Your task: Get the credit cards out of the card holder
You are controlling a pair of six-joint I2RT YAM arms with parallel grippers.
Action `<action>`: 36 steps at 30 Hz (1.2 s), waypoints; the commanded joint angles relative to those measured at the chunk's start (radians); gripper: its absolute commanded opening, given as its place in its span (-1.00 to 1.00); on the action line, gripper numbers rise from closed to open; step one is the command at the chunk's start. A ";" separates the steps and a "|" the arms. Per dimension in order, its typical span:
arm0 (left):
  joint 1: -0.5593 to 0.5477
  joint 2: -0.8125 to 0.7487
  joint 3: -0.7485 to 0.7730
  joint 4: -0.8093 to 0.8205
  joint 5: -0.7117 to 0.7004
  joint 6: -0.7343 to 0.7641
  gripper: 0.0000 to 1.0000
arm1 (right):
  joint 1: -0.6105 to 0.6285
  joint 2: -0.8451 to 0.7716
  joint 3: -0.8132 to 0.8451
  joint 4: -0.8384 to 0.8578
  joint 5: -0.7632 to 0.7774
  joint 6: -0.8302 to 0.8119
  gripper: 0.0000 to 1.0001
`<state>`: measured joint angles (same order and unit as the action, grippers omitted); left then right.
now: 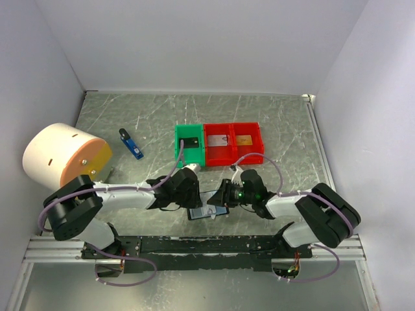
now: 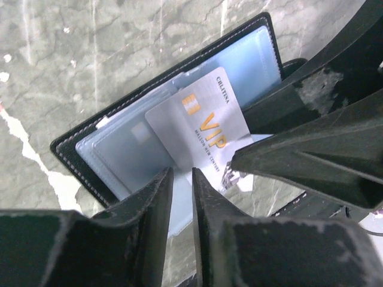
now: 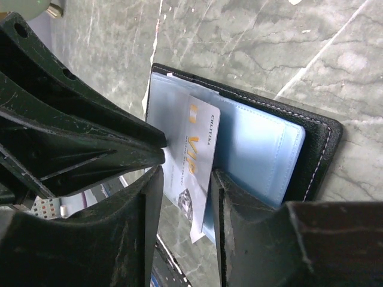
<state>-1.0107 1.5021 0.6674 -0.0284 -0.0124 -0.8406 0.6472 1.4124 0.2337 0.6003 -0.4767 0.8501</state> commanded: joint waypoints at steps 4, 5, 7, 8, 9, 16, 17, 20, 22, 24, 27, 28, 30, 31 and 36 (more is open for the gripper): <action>-0.006 -0.085 0.008 -0.097 -0.022 0.043 -0.22 | -0.010 -0.048 -0.019 -0.063 0.040 -0.010 -0.23; -0.005 -0.081 0.011 -0.097 -0.015 0.048 -0.21 | -0.010 -0.045 -0.017 -0.062 0.036 -0.008 -0.24; -0.005 -0.065 0.015 -0.094 -0.002 0.047 -0.22 | -0.012 -0.035 -0.016 -0.045 0.021 -0.005 -0.31; -0.006 -0.060 0.012 -0.084 0.006 0.045 -0.23 | -0.012 -0.029 -0.016 -0.041 0.015 -0.002 -0.34; -0.006 -0.054 0.006 -0.069 0.013 0.043 -0.24 | -0.012 -0.024 -0.016 -0.035 0.014 0.001 -0.37; -0.012 -0.019 0.003 -0.084 -0.002 0.037 -0.33 | -0.014 -0.012 -0.010 -0.047 0.025 0.009 -0.64; -0.011 -0.016 0.003 -0.090 -0.008 0.037 -0.34 | -0.014 -0.010 -0.010 -0.047 0.024 0.010 -0.71; -0.011 -0.007 0.003 -0.105 -0.021 0.038 -0.39 | -0.015 0.002 0.000 -0.057 0.018 0.014 -0.92; -0.012 -0.001 0.003 -0.109 -0.027 0.039 -0.41 | -0.016 0.011 0.006 -0.062 0.012 0.012 -0.95; -0.011 0.005 0.007 -0.119 -0.034 0.040 -0.43 | -0.016 0.014 0.006 -0.061 0.011 0.012 -0.97; -0.012 0.008 0.009 -0.127 -0.038 0.041 -0.45 | -0.024 -0.002 0.002 -0.093 0.024 0.002 -0.99; -0.013 0.007 0.007 -0.128 -0.039 0.041 -0.45 | -0.031 -0.012 0.001 -0.106 0.031 -0.002 -0.99; -0.013 0.006 0.003 -0.124 -0.039 0.040 -0.46 | -0.042 -0.033 -0.004 -0.123 0.036 -0.007 -1.00; -0.013 0.006 0.002 -0.122 -0.038 0.040 -0.46 | -0.047 -0.044 -0.006 -0.130 0.035 -0.010 -1.00; -0.018 0.021 0.012 -0.124 -0.038 0.046 -0.47 | -0.056 -0.055 -0.015 -0.125 0.034 -0.003 -0.99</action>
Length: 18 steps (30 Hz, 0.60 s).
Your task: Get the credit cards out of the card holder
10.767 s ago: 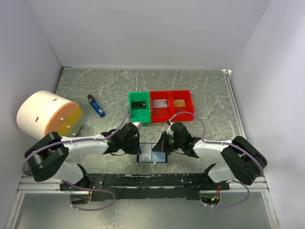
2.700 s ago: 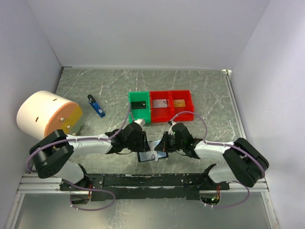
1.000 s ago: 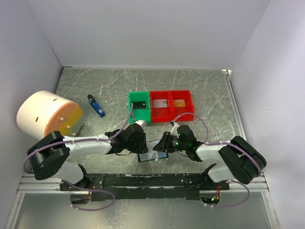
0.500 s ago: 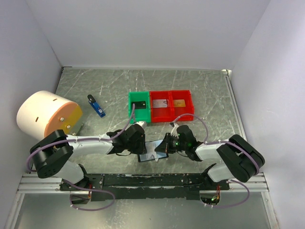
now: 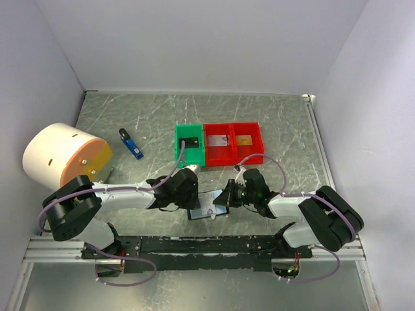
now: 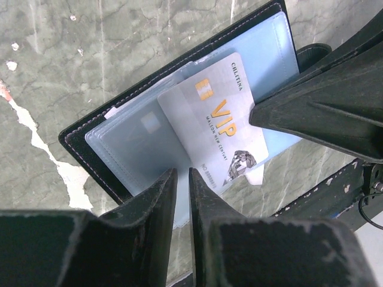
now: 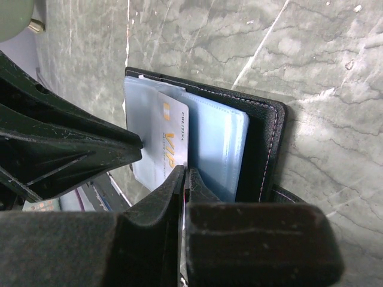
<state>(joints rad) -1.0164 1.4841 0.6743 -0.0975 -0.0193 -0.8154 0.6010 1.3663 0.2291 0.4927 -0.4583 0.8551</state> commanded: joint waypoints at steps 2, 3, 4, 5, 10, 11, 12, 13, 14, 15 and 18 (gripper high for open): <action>-0.018 0.052 0.014 -0.046 -0.024 0.025 -0.47 | -0.008 0.021 -0.027 0.087 -0.028 0.035 -0.91; -0.022 0.059 0.022 -0.049 -0.023 0.025 -0.47 | -0.009 0.040 -0.035 0.139 -0.050 0.055 -0.82; -0.027 0.067 0.038 -0.057 -0.031 0.025 -0.48 | -0.008 0.052 -0.041 0.170 -0.058 0.069 -0.72; -0.031 0.075 0.050 -0.073 -0.043 0.024 -0.49 | -0.008 0.061 -0.043 0.181 -0.057 0.074 -0.64; -0.039 0.091 0.060 -0.113 -0.080 0.020 -0.53 | -0.009 0.068 -0.042 0.186 -0.056 0.077 -0.53; -0.039 0.093 0.057 -0.109 -0.076 0.018 -0.53 | -0.009 0.068 -0.044 0.196 -0.054 0.084 -0.53; -0.039 0.095 0.055 -0.104 -0.072 0.018 -0.53 | -0.008 0.068 -0.048 0.207 -0.054 0.090 -0.54; -0.039 0.098 0.054 -0.101 -0.069 0.018 -0.54 | -0.008 0.071 -0.049 0.212 -0.054 0.093 -0.58; -0.040 0.100 0.055 -0.100 -0.068 0.016 -0.54 | -0.008 0.078 -0.047 0.212 -0.057 0.092 -0.62; -0.040 0.102 0.057 -0.101 -0.069 0.016 -0.54 | -0.009 0.083 -0.045 0.210 -0.060 0.089 -0.67; -0.042 0.107 0.064 -0.108 -0.075 0.018 -0.55 | -0.009 0.102 -0.039 0.223 -0.087 0.084 -0.80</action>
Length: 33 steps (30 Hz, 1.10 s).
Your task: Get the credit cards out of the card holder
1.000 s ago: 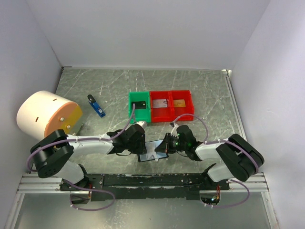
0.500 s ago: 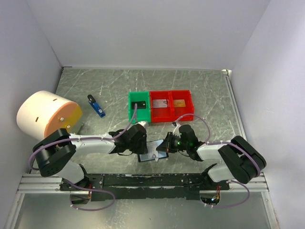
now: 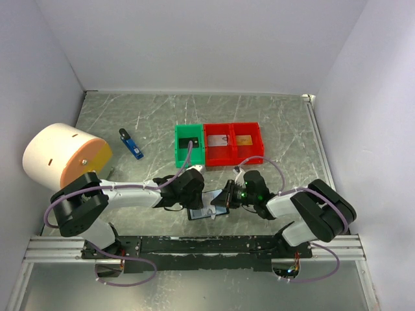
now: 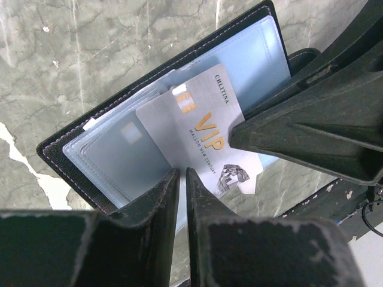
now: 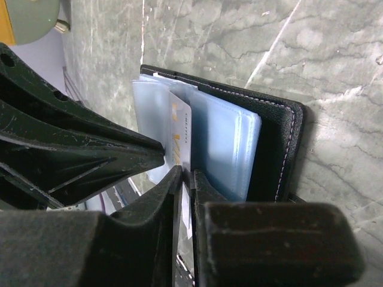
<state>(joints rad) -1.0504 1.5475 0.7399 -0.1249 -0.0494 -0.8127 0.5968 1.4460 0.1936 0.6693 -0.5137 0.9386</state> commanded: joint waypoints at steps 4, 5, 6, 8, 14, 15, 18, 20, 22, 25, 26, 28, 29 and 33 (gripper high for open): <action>-0.010 0.044 0.003 -0.088 -0.050 0.016 -0.55 | -0.005 0.000 -0.001 -0.011 -0.015 -0.022 -0.99; -0.010 0.043 0.003 -0.090 -0.051 0.015 -0.55 | -0.006 -0.018 0.004 -0.054 0.001 -0.038 -1.00; -0.010 0.042 0.001 -0.092 -0.053 0.015 -0.55 | -0.007 -0.033 0.010 -0.094 0.022 -0.054 -1.00; -0.010 0.040 -0.002 -0.092 -0.052 0.016 -0.55 | -0.010 -0.063 0.017 -0.153 0.053 -0.079 -1.00; -0.011 0.039 -0.006 -0.081 -0.042 0.018 -0.56 | -0.020 -0.063 0.012 -0.156 0.026 -0.091 -0.98; -0.012 0.040 -0.006 -0.080 -0.042 0.018 -0.56 | -0.020 -0.058 0.010 -0.140 0.016 -0.086 -0.95; -0.011 0.041 -0.009 -0.081 -0.042 0.018 -0.57 | -0.019 -0.032 0.006 -0.075 -0.014 -0.064 -0.80; -0.011 0.042 -0.010 -0.078 -0.040 0.018 -0.57 | -0.018 -0.012 0.003 -0.028 -0.033 -0.041 -0.76; -0.011 0.044 -0.011 -0.078 -0.039 0.019 -0.57 | -0.017 0.008 -0.001 0.013 -0.049 -0.025 -0.72; -0.012 0.043 -0.011 -0.078 -0.041 0.020 -0.58 | -0.017 0.037 -0.006 0.052 -0.057 -0.006 -0.65; -0.013 0.044 -0.011 -0.079 -0.041 0.019 -0.58 | -0.016 0.051 -0.006 0.064 -0.059 0.000 -0.63; -0.013 0.043 -0.011 -0.079 -0.041 0.019 -0.58 | -0.015 0.070 -0.008 0.094 -0.066 0.015 -0.57; -0.013 0.042 -0.010 -0.081 -0.042 0.020 -0.58 | -0.015 0.079 -0.009 0.109 -0.066 0.022 -0.57; -0.013 0.041 -0.005 -0.090 -0.048 0.021 -0.58 | -0.011 0.103 -0.009 0.146 -0.067 0.043 -0.57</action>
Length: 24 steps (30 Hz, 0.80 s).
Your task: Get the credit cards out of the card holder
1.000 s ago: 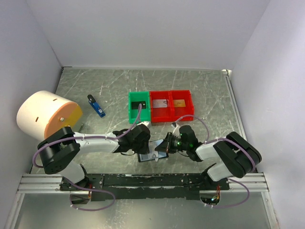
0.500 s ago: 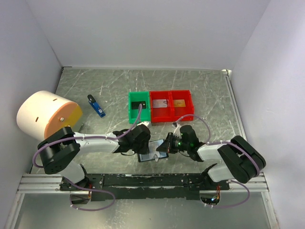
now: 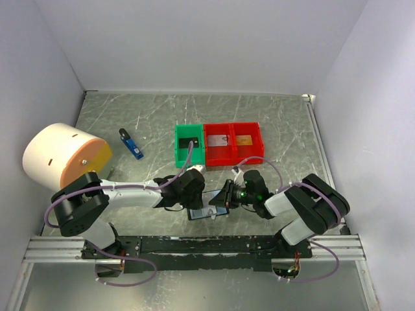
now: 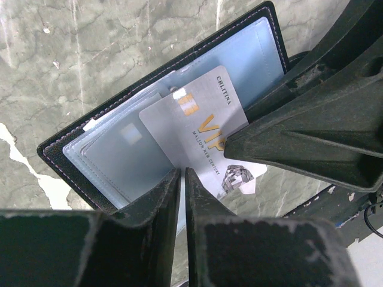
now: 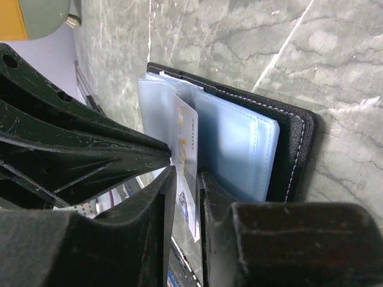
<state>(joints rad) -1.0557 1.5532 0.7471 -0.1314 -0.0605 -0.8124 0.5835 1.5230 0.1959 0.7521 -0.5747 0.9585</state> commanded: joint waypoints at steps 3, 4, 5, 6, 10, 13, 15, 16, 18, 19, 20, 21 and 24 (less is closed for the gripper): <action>-0.008 0.033 -0.013 -0.087 -0.040 0.021 -0.58 | 0.002 0.030 -0.012 0.062 0.001 0.020 -0.76; -0.008 0.034 -0.013 -0.087 -0.041 0.021 -0.59 | 0.003 0.026 -0.011 0.053 0.005 0.017 -0.82; -0.007 0.035 -0.013 -0.088 -0.040 0.020 -0.58 | 0.003 0.020 -0.010 0.037 0.009 0.009 -0.88; -0.007 0.035 -0.012 -0.087 -0.039 0.019 -0.59 | 0.003 0.013 -0.006 0.017 0.016 0.000 -0.93; -0.007 0.029 -0.010 -0.090 -0.043 0.019 -0.58 | 0.002 -0.025 0.000 -0.033 0.027 -0.027 -1.00; -0.008 0.018 -0.008 -0.103 -0.055 0.018 -0.54 | 0.000 -0.069 0.004 -0.104 0.051 -0.056 -1.00; -0.007 0.003 -0.012 -0.103 -0.063 0.014 -0.49 | -0.003 -0.097 0.008 -0.154 0.067 -0.076 -1.00; -0.007 -0.005 -0.015 -0.101 -0.064 0.012 -0.46 | -0.005 -0.112 0.010 -0.177 0.075 -0.085 -1.00; -0.007 -0.032 -0.017 -0.092 -0.054 0.005 -0.37 | -0.007 -0.133 0.014 -0.211 0.085 -0.095 -1.00; -0.007 -0.042 -0.017 -0.082 -0.039 0.005 -0.31 | -0.008 -0.141 0.017 -0.227 0.091 -0.099 -1.00; -0.008 -0.056 -0.015 -0.066 -0.021 0.005 -0.26 | -0.008 -0.149 0.019 -0.242 0.096 -0.100 -1.00; -0.007 -0.069 -0.013 -0.050 -0.001 0.005 -0.20 | -0.010 -0.158 0.021 -0.255 0.101 -0.102 -1.00; -0.008 -0.095 0.000 -0.014 0.036 -0.003 -0.10 | -0.011 -0.193 0.020 -0.278 0.109 -0.104 -1.00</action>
<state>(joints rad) -1.0584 1.5059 0.7425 -0.1631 -0.0658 -0.8154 0.5819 1.3682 0.2054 0.5632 -0.5144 0.8928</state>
